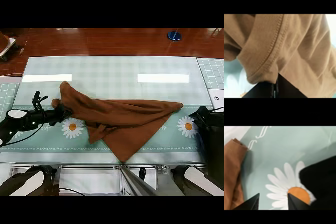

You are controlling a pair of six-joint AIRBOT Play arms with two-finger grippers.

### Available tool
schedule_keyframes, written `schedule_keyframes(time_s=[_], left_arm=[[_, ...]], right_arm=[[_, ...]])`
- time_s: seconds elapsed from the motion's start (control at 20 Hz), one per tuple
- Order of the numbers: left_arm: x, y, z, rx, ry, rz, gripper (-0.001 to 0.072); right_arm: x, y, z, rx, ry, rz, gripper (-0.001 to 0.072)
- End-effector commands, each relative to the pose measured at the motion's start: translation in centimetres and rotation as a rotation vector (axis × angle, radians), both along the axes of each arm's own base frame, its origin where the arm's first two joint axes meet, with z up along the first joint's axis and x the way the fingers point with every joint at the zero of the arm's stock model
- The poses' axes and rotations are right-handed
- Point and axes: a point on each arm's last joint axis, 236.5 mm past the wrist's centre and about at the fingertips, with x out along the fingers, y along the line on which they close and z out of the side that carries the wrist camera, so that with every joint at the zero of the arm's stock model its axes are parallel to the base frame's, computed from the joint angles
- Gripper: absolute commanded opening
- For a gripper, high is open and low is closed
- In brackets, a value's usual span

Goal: Fold the shirts.

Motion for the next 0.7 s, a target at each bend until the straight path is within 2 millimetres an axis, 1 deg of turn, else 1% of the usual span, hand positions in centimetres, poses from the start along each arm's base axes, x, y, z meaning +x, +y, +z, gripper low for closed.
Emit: schedule_keyframes(time_s=[0.0,0.15,0.4,0.5,0.55,0.6,0.65], left_arm=[[0.9,-0.8,0.9,-0.010,-0.029,-0.019,0.0023],[0.7,-1.1,1.2,-0.020,-0.026,-0.034,0.0023],[0.8,-1.1,1.2,-0.019,-0.027,-0.031,0.0023],[0.8,-1.1,1.2,-0.019,-0.027,-0.031,0.0023],[0.8,-1.1,1.2,-0.018,-0.028,-0.031,0.0023],[1.0,-1.0,1.4,-0.018,-0.034,-0.031,0.0023],[1.5,-1.1,2.0,-0.019,-0.050,-0.034,0.0023]], right_arm=[[1.8,2.1,-1.1,0.044,-0.011,0.040,0.0405],[4.6,4.3,-1.9,0.128,-0.017,0.066,0.0405],[8.3,6.6,-3.2,0.139,-0.011,0.139,0.0405],[9.5,7.3,-3.7,0.140,-0.004,0.151,0.0399],[10.2,7.8,-3.7,0.146,-0.008,0.162,0.0352],[11.0,8.3,-3.4,0.154,-0.020,0.176,0.0344],[11.8,8.6,-2.6,0.156,-0.040,0.194,0.0232]])
